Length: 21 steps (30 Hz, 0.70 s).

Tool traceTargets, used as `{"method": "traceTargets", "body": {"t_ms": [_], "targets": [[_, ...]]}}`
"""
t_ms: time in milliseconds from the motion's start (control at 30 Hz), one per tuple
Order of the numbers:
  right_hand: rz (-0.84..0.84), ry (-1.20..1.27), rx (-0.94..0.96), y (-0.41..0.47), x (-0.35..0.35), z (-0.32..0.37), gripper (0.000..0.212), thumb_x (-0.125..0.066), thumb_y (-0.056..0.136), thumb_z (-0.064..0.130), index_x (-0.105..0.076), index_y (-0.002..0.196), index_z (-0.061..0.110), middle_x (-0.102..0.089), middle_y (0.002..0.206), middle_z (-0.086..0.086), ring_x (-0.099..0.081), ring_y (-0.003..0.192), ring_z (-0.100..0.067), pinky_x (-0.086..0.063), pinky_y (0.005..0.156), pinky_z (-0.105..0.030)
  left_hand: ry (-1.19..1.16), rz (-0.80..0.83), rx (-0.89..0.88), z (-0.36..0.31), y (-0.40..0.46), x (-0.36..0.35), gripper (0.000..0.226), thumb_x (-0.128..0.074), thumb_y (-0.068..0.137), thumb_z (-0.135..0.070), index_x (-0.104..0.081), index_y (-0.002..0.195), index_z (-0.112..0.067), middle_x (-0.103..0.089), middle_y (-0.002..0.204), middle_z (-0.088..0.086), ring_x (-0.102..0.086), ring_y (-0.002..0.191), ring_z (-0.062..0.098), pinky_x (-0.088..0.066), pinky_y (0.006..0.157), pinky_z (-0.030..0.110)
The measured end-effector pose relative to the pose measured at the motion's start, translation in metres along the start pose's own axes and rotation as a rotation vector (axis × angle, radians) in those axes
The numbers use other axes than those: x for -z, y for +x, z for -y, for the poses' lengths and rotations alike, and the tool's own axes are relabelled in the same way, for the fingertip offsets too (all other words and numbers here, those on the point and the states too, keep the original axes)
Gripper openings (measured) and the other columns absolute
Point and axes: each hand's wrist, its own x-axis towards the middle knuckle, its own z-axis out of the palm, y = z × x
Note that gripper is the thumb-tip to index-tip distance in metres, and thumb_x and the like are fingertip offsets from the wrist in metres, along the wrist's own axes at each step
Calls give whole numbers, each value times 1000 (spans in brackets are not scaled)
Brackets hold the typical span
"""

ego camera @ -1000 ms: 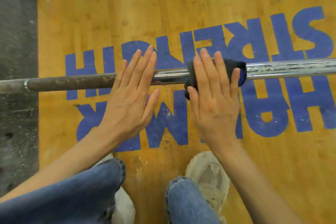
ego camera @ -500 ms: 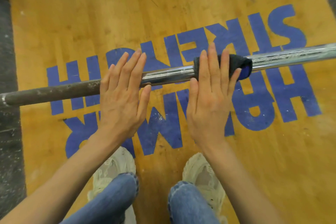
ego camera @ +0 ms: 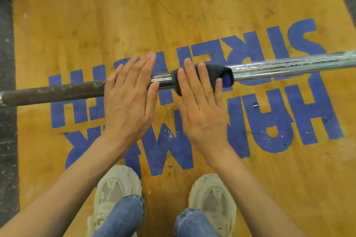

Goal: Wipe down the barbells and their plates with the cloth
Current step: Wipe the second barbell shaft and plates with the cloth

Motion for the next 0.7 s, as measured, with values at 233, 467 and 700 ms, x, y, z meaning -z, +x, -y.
{"method": "traceTargets", "body": {"t_ms": [233,467,700], "targets": [[-78,95,-165,13,-18,-4,56,-39,105,22,-21,155,7,-26,159,-13,8,154,-17,4,125,-45,-31,-45,36,2,22,-6,50,-24,109,-32,-54,142,-12,-60,140,2,-45,141,21,-24,113,34],[-79,24,-132,20,-22,-44,58,-38,105,20,-15,158,12,-13,163,-13,11,154,-13,6,125,-42,-41,-44,64,8,45,-12,47,-26,109,-32,-60,136,-14,-67,129,2,-49,138,22,-29,110,37],[-98,79,3,52,-39,-28,67,-55,93,-3,-28,153,9,-35,159,-4,0,153,-12,1,125,-42,-69,-47,91,18,69,-16,44,-30,108,-31,-67,128,-17,-71,120,0,-54,133,20,-31,108,37]]}}
